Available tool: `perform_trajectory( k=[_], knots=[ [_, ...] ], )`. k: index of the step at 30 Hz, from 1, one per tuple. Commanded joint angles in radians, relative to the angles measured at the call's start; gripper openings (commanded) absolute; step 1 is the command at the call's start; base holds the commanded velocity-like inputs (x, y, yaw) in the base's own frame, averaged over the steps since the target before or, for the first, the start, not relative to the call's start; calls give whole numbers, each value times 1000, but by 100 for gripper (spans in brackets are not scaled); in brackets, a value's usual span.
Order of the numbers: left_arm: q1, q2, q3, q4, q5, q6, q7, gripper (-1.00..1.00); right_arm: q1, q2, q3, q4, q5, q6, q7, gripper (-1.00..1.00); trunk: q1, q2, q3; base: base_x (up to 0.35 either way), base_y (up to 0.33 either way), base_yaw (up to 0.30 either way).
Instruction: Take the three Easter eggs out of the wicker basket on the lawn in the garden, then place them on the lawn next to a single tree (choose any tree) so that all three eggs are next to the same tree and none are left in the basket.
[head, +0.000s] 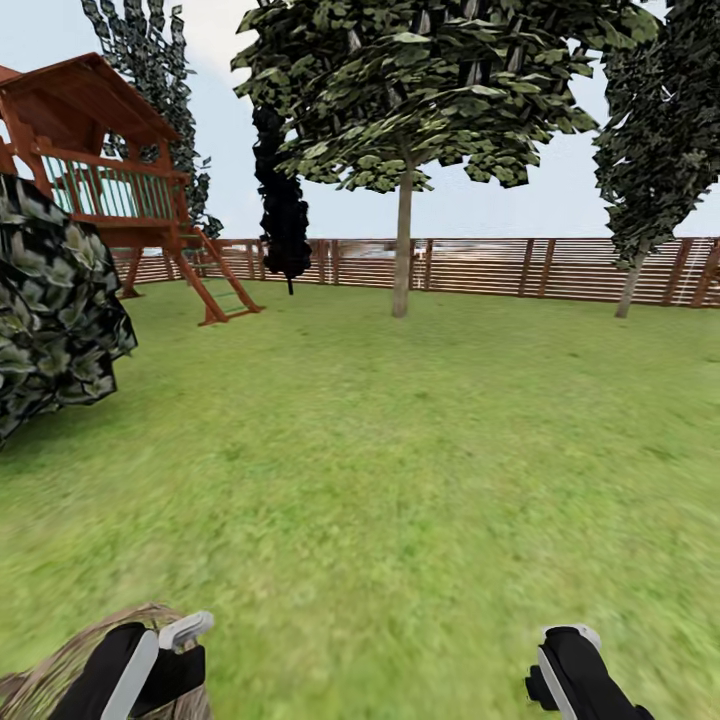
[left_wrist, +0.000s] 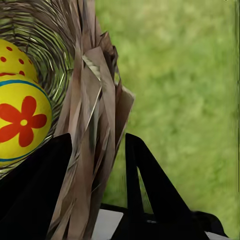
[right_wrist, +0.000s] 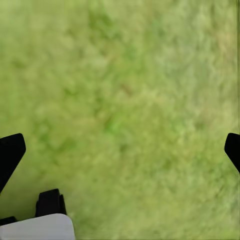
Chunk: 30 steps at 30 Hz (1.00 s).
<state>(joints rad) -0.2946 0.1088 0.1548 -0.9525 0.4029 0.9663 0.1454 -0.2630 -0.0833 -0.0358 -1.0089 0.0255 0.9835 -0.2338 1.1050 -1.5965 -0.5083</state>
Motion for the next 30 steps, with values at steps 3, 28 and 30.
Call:
perform_trajectory(
  k=[3,28,30],
  knots=[
    [-1,0,1,-3,11,5,10,-100,-1,0,0,0,2,4,1,100,0,-1,-1,304,-118,-223],
    [-1,0,2,-5,11,6,10,-100,-1,-1,0,-2,4,5,-1,100,0,-1,-1,308,-109,-4],
    [-1,0,1,-5,11,6,10,-100,-1,-1,-1,-2,4,6,-1,100,0,-1,-1,309,-100,0]
  ],
)
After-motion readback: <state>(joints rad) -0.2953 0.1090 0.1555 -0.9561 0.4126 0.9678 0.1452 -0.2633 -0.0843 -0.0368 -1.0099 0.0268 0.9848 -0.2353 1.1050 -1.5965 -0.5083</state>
